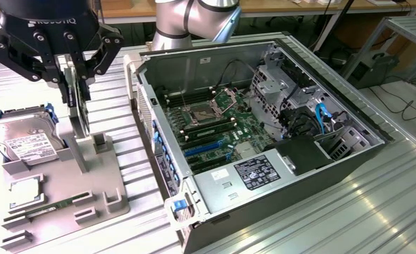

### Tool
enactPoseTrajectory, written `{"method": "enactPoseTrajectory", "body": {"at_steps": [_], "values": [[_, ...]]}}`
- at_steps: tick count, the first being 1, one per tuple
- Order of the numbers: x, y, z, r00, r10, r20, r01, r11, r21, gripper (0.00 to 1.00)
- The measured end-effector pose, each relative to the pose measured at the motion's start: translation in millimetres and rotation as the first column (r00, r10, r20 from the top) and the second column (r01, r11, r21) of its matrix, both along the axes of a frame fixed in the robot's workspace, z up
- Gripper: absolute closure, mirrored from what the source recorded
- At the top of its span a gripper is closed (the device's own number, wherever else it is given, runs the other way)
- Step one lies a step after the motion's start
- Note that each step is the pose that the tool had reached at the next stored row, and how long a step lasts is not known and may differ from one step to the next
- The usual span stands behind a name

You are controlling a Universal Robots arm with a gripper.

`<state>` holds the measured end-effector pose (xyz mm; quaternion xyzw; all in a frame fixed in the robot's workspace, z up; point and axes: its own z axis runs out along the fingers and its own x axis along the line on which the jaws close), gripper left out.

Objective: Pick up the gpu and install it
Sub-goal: 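Pick up the gpu and move the gpu toward the slot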

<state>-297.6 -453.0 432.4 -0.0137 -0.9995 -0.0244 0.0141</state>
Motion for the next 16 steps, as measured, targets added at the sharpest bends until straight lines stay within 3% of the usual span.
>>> {"method": "enactPoseTrajectory", "body": {"at_steps": [16], "values": [[0.0, 0.0, 20.4, 1.0000, 0.000, -0.0006, 0.000, 1.0000, 0.0000, 0.73]]}}
